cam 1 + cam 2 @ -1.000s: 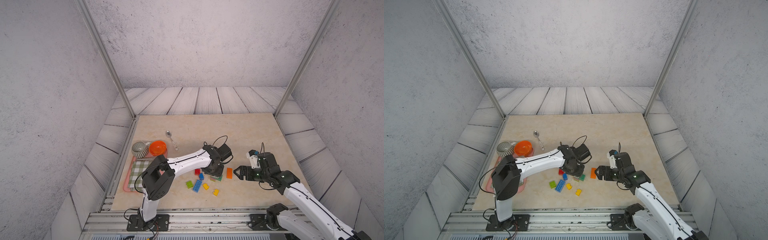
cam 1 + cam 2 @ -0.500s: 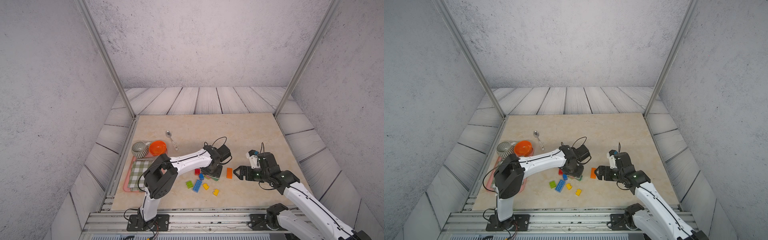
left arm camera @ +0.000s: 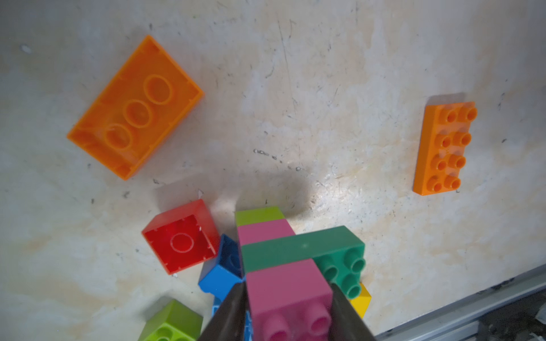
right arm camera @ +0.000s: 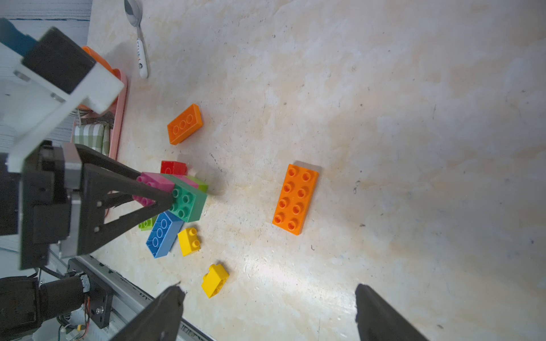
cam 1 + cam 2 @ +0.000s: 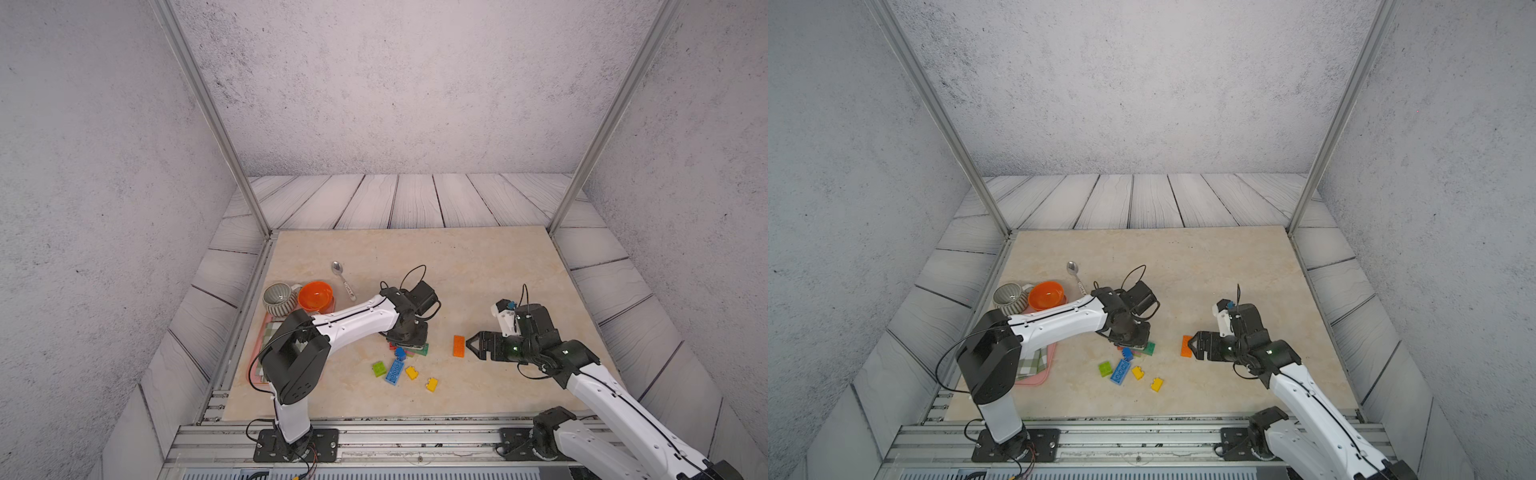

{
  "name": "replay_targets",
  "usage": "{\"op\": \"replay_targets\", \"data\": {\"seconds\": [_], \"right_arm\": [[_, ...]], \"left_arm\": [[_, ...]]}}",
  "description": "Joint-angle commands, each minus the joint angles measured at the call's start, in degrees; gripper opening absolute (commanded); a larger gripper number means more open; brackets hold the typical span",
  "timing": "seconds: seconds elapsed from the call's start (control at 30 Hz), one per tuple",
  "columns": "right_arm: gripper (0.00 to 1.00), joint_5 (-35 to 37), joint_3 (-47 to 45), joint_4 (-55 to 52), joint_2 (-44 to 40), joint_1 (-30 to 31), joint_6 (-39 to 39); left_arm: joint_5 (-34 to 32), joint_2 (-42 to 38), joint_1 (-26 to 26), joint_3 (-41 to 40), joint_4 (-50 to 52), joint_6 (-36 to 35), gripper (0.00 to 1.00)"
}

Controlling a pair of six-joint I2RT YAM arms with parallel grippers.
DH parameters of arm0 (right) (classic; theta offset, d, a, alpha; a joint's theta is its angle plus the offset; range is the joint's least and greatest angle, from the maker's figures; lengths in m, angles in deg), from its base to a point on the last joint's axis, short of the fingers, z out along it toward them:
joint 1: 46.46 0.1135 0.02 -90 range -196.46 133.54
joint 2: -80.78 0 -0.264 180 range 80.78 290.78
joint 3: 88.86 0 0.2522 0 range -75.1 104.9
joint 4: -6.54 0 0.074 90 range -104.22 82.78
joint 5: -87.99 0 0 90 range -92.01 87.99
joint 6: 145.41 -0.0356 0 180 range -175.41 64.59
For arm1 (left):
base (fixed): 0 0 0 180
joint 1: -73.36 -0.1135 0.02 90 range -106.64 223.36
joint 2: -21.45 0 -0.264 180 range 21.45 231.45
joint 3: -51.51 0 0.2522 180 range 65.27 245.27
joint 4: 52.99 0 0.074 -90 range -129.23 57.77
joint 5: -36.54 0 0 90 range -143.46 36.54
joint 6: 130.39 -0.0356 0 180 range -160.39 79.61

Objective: Assemble the letter p with lego
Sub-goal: Assemble the lego brick with the lego brick.

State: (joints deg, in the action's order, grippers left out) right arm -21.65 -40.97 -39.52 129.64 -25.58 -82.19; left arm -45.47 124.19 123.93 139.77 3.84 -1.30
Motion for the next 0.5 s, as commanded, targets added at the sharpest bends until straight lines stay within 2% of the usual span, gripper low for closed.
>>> {"op": "replay_targets", "data": {"seconds": [0.0,0.2,0.47], "right_arm": [[0.94,-0.8,1.7,-0.3,0.3,0.2,0.8],[0.94,-1.2,2.1,-0.6,0.8,0.2,0.9],[0.94,-1.5,2.3,-0.7,1.0,0.2,0.8]], "left_arm": [[1.3,0.1,-1.3,-3.3,-1.2,0.6,0.46],[2.6,-1.7,-2.2,-4.5,-2.2,0.5,0.52],[4.1,-5.0,-4.3,-7.9,-4.4,1.0,0.51]]}}
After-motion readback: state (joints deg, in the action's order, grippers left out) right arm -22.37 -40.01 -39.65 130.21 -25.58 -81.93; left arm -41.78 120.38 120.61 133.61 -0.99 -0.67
